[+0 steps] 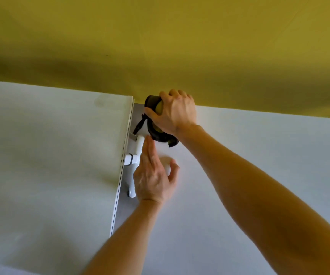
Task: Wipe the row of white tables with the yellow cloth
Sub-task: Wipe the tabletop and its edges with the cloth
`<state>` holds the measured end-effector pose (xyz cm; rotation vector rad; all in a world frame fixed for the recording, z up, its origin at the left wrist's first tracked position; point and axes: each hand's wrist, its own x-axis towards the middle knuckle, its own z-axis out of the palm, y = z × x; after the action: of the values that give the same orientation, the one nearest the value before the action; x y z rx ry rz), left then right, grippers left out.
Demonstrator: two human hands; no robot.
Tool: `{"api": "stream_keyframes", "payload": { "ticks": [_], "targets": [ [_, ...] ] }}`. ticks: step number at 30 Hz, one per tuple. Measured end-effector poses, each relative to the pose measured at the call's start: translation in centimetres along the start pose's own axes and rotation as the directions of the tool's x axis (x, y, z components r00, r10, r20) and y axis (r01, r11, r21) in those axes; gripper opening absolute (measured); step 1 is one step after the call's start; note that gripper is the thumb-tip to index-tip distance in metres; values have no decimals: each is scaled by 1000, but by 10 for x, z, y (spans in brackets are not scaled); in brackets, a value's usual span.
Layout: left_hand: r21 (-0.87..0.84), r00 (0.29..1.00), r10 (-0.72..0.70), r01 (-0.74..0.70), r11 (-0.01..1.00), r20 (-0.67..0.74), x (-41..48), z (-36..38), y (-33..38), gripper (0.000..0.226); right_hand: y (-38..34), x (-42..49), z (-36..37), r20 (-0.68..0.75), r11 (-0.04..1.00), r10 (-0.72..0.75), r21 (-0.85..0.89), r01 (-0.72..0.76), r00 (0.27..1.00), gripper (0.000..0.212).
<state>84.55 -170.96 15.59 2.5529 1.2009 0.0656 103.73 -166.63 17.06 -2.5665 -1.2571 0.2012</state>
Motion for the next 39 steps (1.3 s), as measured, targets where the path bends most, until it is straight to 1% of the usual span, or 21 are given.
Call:
{"api": "stream_keyframes", "payload": {
  "ticks": [2,4,7,9,11,13,15,17,18,19,21,24,25,27,28,31,33,34,36,37,39],
  "targets": [
    [-14,1000,-8,8,1000,12,0,0,0,87,29,-9,-7,-3,998,-7,60,7,1000,68],
    [-34,1000,-12,12,999,20,-1,0,0,88,84,-31,-24,-36,995,65,81,-62,997,67],
    [-39,1000,8,-7,999,24,-1,0,2,87,152,-70,-54,-138,981,192,55,-186,972,67],
    [-32,1000,1,-1,999,24,1,0,2,87,149,-75,-56,-184,956,291,37,-290,939,67],
    [-35,999,2,-1,999,36,0,-1,1,88,105,-58,-40,-202,942,336,48,-333,920,69],
    [-30,999,-5,6,1000,36,1,-2,1,88,44,-29,-16,-169,957,288,95,-275,943,71],
    [-35,999,-17,19,999,47,1,-4,0,88,-2,-6,-2,-106,975,207,109,-195,973,67],
    [-38,998,-17,20,999,55,1,-4,0,88,-4,2,-3,-16,988,94,121,-91,995,64],
    [-40,998,-17,19,999,57,1,-4,0,87,11,-2,-8,11,990,58,127,-59,998,63],
    [-47,998,-17,20,999,59,1,-4,0,87,36,-11,-15,27,990,63,123,-66,998,63],
    [-65,998,-11,14,998,56,0,-5,0,86,102,-38,-34,-21,985,137,105,-134,990,61],
    [-28,998,29,-27,999,63,0,-5,2,78,183,-87,-70,-172,959,281,93,-268,944,62],
    [-9,997,37,-36,999,64,1,-5,2,76,189,-93,-74,-193,943,333,95,-320,923,61],
    [39,996,71,-73,997,51,1,-6,1,72,162,-85,-64,-224,905,424,91,-415,877,59],
    [63,994,103,-105,992,35,2,-7,1,72,136,-73,-52,-225,905,424,110,-410,877,60],
    [157,983,183,-176,972,-28,6,-8,-1,68,41,-22,-13,-171,953,280,164,-253,944,61],
    [170,972,229,-217,961,-59,5,-8,-2,64,-3,-2,-4,-65,967,204,166,-191,977,59],
    [164,960,267,-251,954,-80,4,-7,-1,61,-7,1,-6,-11,971,160,184,-155,987,57],
    [135,927,361,-347,928,-101,4,-5,-2,54,21,-7,-15,13,975,83,204,-84,996,56],
    [104,912,396,-386,917,-108,4,-4,-3,51,49,-18,-22,-7,980,95,175,-92,995,56],
    [52,903,412,-409,911,-126,2,-5,-2,50,118,-48,-43,-119,982,180,77,-171,977,60]
  ]
}}
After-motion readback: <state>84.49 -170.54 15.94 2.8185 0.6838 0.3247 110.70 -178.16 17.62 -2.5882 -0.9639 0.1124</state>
